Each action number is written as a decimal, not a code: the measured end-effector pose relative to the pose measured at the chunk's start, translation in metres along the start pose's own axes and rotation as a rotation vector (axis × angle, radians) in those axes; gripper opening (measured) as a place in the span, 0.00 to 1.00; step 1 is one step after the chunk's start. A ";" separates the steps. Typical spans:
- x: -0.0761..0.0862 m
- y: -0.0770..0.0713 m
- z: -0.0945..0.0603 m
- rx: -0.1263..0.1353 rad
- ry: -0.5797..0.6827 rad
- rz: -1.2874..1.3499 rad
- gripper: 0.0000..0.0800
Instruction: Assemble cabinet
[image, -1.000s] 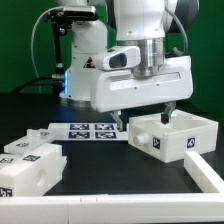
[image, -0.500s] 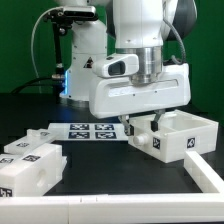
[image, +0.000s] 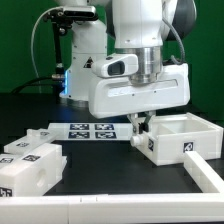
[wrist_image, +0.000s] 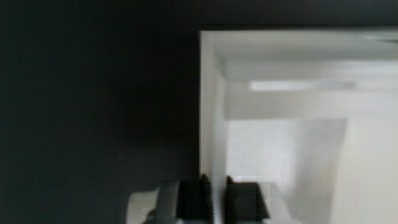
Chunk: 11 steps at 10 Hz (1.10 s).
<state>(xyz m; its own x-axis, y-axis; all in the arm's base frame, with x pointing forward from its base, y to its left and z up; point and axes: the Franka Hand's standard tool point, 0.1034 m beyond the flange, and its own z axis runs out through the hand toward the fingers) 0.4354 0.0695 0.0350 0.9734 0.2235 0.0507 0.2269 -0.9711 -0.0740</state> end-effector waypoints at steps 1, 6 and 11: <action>-0.004 0.005 -0.002 -0.004 -0.002 0.034 0.04; -0.016 0.003 -0.010 0.001 -0.035 0.450 0.04; -0.070 0.037 -0.019 -0.017 -0.069 0.891 0.04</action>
Offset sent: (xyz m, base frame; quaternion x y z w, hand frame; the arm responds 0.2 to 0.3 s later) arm -0.0157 0.0095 0.0267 -0.0133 -0.0409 0.2147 0.9757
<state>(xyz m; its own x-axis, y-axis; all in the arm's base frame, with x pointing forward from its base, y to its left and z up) 0.3754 0.0161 0.0478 0.7880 -0.6106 -0.0788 -0.6147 -0.7877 -0.0425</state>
